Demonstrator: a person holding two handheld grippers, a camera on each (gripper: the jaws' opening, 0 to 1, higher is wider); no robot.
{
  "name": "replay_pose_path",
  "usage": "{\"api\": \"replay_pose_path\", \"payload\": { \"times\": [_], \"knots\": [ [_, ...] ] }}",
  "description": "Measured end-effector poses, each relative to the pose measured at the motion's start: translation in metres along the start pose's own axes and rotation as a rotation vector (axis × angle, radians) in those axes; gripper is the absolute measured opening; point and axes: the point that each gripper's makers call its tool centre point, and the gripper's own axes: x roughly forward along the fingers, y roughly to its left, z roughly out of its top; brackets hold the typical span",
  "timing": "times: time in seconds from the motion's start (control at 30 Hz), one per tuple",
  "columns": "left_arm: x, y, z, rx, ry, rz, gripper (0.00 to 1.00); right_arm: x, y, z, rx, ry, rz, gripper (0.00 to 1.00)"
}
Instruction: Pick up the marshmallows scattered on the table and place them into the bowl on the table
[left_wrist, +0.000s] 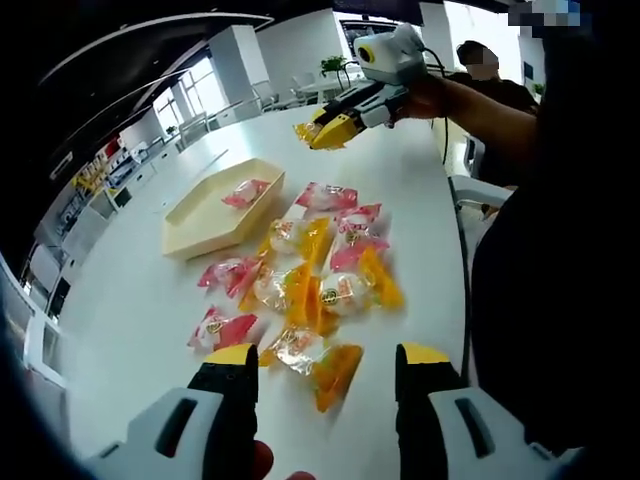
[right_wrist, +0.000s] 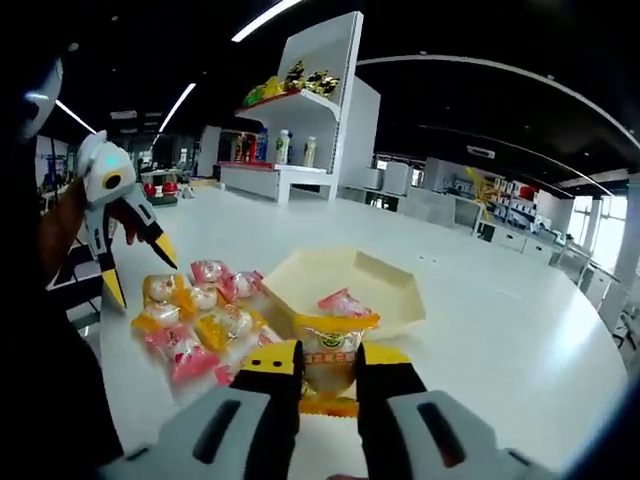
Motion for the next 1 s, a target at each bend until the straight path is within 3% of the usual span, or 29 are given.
{"api": "replay_pose_path", "payload": {
  "times": [0.6,1.0],
  "knots": [
    [0.001,-0.001,0.002,0.002,0.003,0.003,0.56,0.011,-0.012,0.022,-0.015,-0.117,-0.041,0.22],
    [-0.001,0.0,0.004,0.0,-0.008,0.009,0.56,0.024,-0.014,0.023,0.011,-0.162,-0.051,0.22]
  ]
}}
